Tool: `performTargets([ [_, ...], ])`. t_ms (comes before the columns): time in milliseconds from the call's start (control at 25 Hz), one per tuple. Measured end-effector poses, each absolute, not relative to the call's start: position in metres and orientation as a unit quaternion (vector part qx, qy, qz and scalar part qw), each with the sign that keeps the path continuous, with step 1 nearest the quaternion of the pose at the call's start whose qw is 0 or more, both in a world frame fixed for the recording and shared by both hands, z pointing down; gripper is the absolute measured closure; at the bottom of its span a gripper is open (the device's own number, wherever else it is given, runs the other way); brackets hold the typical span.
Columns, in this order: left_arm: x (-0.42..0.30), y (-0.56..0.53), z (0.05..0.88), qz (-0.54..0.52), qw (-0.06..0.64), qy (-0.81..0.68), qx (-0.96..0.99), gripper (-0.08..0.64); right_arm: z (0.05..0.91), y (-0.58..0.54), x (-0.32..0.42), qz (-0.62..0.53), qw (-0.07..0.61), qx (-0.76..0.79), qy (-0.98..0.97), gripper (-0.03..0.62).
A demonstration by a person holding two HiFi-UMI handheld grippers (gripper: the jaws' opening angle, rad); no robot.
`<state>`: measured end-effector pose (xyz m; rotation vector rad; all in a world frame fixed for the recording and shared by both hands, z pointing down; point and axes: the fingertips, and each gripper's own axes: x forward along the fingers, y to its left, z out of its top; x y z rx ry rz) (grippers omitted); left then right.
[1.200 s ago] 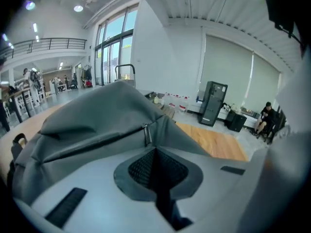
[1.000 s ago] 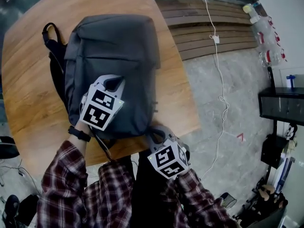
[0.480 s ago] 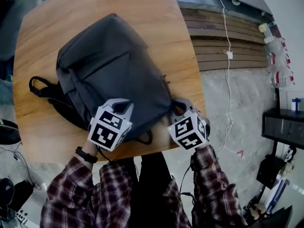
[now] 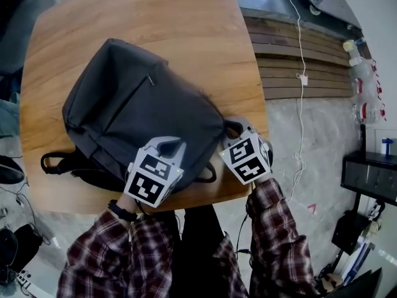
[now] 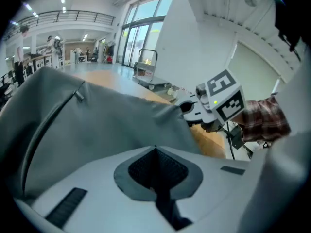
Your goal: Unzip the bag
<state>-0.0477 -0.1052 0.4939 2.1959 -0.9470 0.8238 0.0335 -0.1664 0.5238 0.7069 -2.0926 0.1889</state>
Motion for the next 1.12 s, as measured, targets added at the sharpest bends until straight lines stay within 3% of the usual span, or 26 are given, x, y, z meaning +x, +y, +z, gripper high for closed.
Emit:
performTargets([
  [160, -0.022, -0.139, 0.468, 0.297, 0.196, -0.323, 0.877, 0.552, 0.517, -0.152, 0.034, 0.09, 0.434, 0.29, -0.848, 0.583],
  [320, 0.007, -0.173, 0.482, 0.372, 0.054, -0.229, 0.898, 0.552, 0.518, -0.146, 0.035, 0.106, 0.436, 0.297, -0.843, 0.582],
  [400, 0.012, -0.174, 0.493, 0.398, 0.024, -0.168, 0.901, 0.552, 0.52, -0.142, 0.037, 0.113, 0.441, 0.298, -0.839, 0.583],
  [840, 0.023, -0.194, 0.518, 0.409, 0.051, -0.159, 0.897, 0.554, 0.52, -0.062, 0.036, 0.196, 0.402, 0.317, -0.836, 0.581],
  [1120, 0.012, -0.25, 0.518, 0.403, 0.069, -0.263, 0.874, 0.554, 0.504, -0.015, -0.005, 0.223, 0.361, 0.294, -0.857, 0.582],
])
